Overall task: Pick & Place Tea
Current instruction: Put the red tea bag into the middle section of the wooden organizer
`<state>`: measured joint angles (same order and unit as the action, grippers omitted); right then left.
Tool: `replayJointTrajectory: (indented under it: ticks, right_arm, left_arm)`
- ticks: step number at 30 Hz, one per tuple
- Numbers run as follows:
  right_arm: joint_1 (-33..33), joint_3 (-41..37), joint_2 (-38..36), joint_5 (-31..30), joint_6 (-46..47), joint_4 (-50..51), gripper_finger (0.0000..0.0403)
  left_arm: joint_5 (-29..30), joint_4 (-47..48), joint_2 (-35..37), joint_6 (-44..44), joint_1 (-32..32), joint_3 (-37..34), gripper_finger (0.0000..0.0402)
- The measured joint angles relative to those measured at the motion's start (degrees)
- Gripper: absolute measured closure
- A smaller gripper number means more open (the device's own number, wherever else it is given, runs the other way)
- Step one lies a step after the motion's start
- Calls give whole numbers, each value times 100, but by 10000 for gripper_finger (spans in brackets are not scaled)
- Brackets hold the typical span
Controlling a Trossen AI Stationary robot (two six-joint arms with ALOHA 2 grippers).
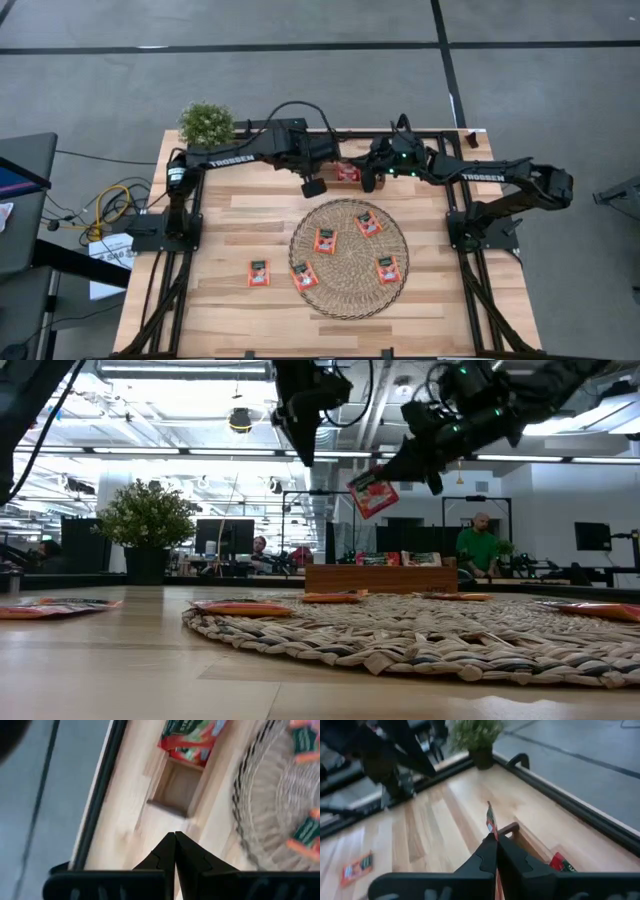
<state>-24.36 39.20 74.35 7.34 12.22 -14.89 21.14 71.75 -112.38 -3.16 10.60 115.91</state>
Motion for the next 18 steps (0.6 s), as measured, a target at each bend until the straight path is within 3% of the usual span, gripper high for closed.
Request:
replayJointTrajectory:
  ticks: [6,13,18]
  right_arm:
    - [-160,-837,0,-320,464,-1343,403]
    - [-166,-1066,28,-736,250,-1510,403]
    - [-157,-1057,564,-732,290,-2017,403]
  left_arm:
    - [-604,-1814,618,52,129,-1152,401]
    - [-1069,-3783,1699,-327,278,-3266,401]
    - [-1136,-5025,2577,-924,301,-4690,402]
